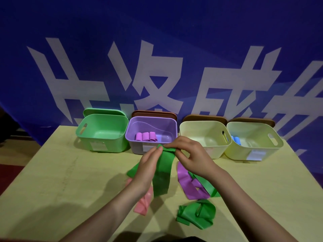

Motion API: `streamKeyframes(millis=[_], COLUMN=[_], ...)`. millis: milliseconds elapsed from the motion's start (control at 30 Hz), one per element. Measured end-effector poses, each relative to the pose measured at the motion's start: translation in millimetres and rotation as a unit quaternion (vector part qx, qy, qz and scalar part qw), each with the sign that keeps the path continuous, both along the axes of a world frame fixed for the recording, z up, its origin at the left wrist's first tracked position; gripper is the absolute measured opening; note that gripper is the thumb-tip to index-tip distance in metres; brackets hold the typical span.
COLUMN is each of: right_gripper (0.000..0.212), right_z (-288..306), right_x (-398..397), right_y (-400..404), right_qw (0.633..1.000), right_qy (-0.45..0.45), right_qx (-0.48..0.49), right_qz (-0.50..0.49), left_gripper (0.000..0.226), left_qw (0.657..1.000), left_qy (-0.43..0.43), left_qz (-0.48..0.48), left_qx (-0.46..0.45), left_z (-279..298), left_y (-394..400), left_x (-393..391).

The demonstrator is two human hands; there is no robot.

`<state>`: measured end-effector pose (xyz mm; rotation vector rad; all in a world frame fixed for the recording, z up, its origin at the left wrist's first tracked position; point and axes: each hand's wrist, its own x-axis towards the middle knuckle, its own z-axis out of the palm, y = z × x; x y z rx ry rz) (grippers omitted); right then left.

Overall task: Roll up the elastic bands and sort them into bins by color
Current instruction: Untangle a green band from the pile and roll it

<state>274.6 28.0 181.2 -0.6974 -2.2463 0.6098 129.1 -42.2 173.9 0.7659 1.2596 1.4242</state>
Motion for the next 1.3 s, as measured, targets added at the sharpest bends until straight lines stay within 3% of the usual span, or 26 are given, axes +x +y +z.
streamKeyframes(millis=[100, 167, 233, 300, 800, 933, 1000, 1100, 1233, 1300], right_gripper=[0.036, 0.033, 0.022, 0.011, 0.022, 0.024, 0.026, 0.016, 0.017, 0.023], right_z=[-0.1, -0.7, -3.1, -5.2, 1.6, -3.4, -6.2, -8.3, -14.5, -16.7], right_x=[-0.9, -5.2, -11.2, -16.8, -20.6, -22.9, -23.8, -24.7, -22.5, -20.5], right_y=[-3.3, -8.6, -12.3, -14.6, -15.7, -14.6, -12.0, -7.4, -4.1, -1.5], right_qw=[0.988, 0.949, 0.923, 0.920, 0.929, 0.939, 0.947, 0.968, 0.993, 0.995], right_qy=[0.058, 0.150, 0.191, 0.192, 0.177, 0.177, 0.171, 0.147, 0.060, 0.028], right_qx=[-0.141, -0.277, -0.331, -0.337, -0.321, -0.290, -0.260, -0.167, 0.020, 0.053], right_qz=[-0.011, -0.027, -0.046, -0.060, -0.045, -0.061, -0.080, -0.116, -0.103, -0.076], left_gripper=[0.032, 0.033, 0.028, 0.024, 0.028, 0.024, 0.022, 0.039, 0.054, 0.050], left_qw=[0.999, 0.998, 0.994, 0.992, 0.987, 0.991, 0.998, 0.993, 0.991, 0.993], left_qy=[0.032, 0.061, 0.094, 0.111, 0.145, 0.117, 0.035, -0.090, -0.114, -0.108], left_qz=[-0.004, -0.011, -0.017, -0.022, -0.041, -0.048, -0.042, -0.074, -0.068, -0.048], left_qx=[0.014, 0.032, 0.046, 0.058, 0.049, 0.047, 0.017, -0.036, -0.030, -0.023], left_z=[4.4, 5.0, 3.7, 3.4, -0.8, -6.9, -6.7, -6.1, -6.4, -7.1], left_y=[-0.4, -1.0, -1.6, -2.5, 8.5, 8.7, 10.5, 13.9, 16.2, 16.8], left_x=[-0.5, -1.3, -2.9, -3.8, -13.1, -14.1, -13.8, -14.4, -15.1, -17.4])
